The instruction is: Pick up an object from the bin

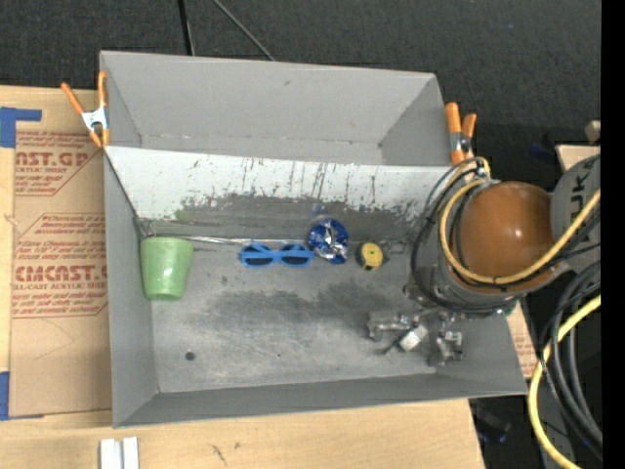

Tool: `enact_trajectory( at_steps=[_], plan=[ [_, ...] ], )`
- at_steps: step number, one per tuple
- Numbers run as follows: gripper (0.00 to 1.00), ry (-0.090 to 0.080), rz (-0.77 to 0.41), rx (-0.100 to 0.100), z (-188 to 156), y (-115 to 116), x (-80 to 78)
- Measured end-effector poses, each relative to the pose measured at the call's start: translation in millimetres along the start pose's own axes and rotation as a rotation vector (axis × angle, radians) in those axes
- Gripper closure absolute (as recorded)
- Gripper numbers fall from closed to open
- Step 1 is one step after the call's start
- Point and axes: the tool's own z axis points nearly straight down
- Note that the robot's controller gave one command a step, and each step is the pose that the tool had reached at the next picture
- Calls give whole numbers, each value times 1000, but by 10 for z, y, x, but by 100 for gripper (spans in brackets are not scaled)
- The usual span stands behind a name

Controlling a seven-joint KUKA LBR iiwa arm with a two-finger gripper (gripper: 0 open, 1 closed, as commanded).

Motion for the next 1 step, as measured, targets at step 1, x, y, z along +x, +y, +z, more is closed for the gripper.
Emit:
enact_trajectory(
  at_steps=[1],
  plan=[
    [100,3,1,2,-8,-6,26]
  ],
)
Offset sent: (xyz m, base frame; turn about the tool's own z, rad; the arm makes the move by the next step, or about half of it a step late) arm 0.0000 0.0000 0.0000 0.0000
